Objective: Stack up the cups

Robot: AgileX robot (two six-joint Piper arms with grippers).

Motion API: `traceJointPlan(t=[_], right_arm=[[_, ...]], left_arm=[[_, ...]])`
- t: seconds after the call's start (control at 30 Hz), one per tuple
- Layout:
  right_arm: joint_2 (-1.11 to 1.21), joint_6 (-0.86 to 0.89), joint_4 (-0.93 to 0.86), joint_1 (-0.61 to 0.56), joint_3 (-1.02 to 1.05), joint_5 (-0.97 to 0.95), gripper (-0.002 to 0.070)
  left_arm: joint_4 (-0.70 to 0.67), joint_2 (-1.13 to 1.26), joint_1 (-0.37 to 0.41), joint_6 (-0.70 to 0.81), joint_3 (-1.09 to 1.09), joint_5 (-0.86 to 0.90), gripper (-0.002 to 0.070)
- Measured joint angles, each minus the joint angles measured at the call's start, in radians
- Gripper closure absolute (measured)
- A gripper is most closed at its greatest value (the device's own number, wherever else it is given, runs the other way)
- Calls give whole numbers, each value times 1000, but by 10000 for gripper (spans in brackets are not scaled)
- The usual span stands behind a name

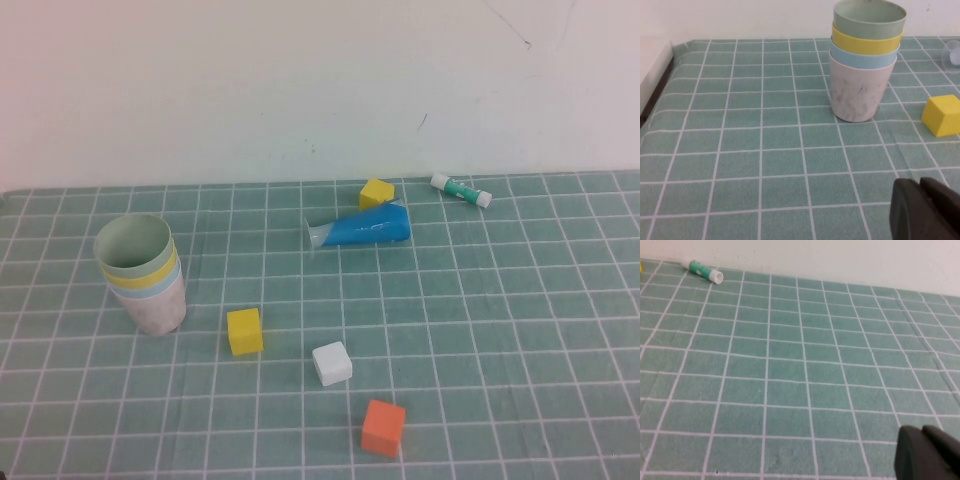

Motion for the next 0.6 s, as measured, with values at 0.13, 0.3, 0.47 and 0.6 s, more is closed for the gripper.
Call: traceJointPlan(t=[0.13, 0.3, 0.47, 0.6], right_arm=[[0, 0, 0, 0, 0, 0, 679], [0, 0, 0, 0, 0, 0, 679], [0, 0, 0, 17, 0, 0, 679], [0, 0, 0, 20, 0, 0, 679]], left_arm=[[0, 0, 0, 2, 0, 0, 677], [1, 0, 0, 2, 0, 1, 677], [2, 0, 0, 2, 0, 1, 677], [2, 0, 0, 2, 0, 1, 677]])
